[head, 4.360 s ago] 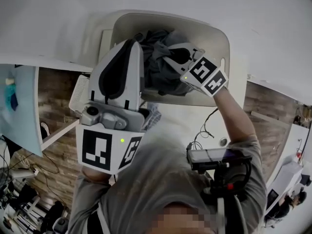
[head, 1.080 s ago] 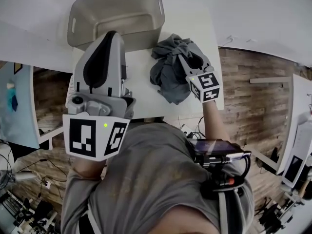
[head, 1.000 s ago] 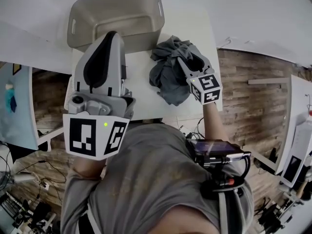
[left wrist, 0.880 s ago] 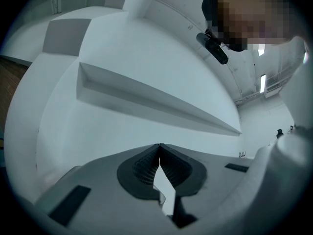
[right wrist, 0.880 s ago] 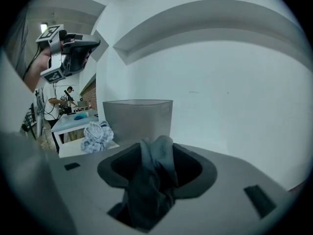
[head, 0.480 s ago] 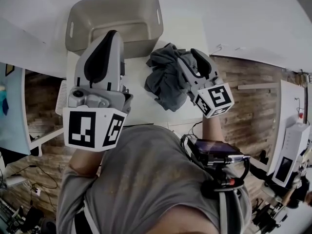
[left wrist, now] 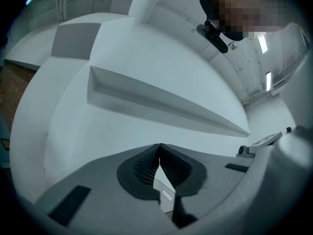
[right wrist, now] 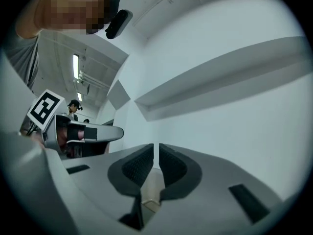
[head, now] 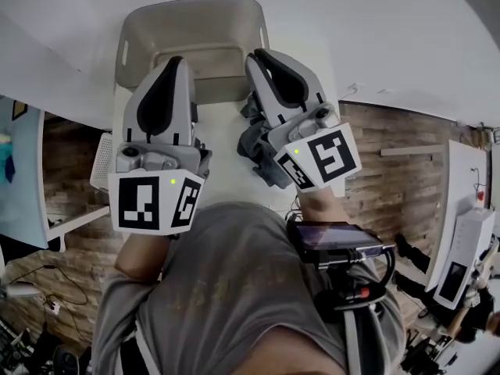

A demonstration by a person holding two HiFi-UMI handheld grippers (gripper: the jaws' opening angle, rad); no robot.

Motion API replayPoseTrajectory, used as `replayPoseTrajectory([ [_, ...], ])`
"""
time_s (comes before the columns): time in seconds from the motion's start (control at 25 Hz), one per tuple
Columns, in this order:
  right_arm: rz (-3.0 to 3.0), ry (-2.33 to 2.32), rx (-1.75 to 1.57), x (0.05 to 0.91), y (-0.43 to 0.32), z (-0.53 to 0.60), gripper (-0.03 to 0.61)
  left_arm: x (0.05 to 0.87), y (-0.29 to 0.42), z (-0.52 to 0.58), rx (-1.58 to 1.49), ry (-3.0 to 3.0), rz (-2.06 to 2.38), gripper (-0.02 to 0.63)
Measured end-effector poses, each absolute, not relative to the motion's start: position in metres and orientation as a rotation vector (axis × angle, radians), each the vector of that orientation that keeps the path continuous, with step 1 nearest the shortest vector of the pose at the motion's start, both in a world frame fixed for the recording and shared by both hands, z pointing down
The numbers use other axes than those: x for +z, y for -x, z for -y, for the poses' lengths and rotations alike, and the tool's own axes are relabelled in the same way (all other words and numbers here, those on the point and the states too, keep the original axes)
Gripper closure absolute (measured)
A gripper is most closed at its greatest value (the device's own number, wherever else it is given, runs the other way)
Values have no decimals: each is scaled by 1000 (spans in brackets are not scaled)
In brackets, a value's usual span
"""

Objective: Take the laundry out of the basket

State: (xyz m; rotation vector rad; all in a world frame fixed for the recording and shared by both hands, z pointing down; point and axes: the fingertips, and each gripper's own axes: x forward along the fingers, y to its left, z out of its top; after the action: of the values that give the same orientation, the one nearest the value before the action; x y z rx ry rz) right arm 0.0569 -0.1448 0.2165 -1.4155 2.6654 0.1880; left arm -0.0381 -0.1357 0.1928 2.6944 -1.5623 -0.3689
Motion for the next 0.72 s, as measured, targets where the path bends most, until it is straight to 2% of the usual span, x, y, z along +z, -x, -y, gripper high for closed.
replayPoseTrajectory([
  [0.28, -2714, 1306, 216, 208, -12, 154, 566, 189, 51, 140, -373, -2684, 1659, 604],
  [0.72, -2736, 1272, 214, 211, 13, 161, 571, 191, 65, 144, -362, -2679, 1691, 604],
])
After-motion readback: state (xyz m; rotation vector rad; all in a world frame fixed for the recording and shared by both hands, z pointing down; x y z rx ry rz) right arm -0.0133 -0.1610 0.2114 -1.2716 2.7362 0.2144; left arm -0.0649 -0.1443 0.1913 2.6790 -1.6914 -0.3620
